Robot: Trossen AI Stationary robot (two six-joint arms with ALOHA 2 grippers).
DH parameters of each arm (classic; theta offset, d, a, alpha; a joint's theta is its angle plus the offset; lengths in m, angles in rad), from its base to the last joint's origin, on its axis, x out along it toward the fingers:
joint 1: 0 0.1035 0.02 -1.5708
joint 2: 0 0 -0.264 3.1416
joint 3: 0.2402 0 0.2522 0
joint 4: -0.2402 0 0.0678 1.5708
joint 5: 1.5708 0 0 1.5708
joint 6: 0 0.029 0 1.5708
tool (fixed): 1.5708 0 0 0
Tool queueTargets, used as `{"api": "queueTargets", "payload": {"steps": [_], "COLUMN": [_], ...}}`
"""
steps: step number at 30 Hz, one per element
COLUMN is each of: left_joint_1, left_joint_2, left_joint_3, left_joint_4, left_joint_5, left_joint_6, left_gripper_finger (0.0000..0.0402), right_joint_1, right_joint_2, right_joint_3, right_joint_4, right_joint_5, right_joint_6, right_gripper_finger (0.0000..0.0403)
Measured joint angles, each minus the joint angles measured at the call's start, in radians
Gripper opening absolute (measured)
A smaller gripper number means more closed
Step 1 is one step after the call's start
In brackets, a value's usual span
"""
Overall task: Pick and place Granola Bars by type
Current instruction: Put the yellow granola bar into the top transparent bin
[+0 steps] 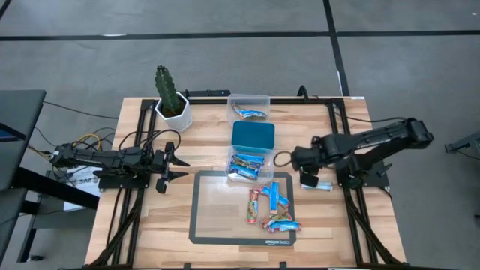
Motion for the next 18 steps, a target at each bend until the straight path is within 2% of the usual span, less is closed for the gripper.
{"api": "queueTargets", "payload": {"steps": [3, 9, 18], "left_joint_1": [0.0, 0.0, 0.0], "left_joint_2": [0.0, 0.0, 0.0], "left_joint_3": [0.0, 0.0, 0.0], "left_joint_4": [0.0, 0.0, 0.0], "left_joint_5": [0.0, 0.0, 0.0], "left_joint_6": [0.0, 0.0, 0.0], "left_gripper_finger": [0.0144, 0.0144, 0.0144], "right_joint_1": [0.034, 0.086, 0.108], "right_joint_2": [0.053, 0.092, 0.199], "right_joint_3": [0.019, 0.02, 0.006], "right_joint_4": [-0.073, -0.078, -0.089], "right_joint_5": [-0.07, -0.228, -0.248], "right_joint_6": [-0.023, -0.022, 0.042], "right_gripper_finger": [0.0121, 0.0151, 0.0174]}}
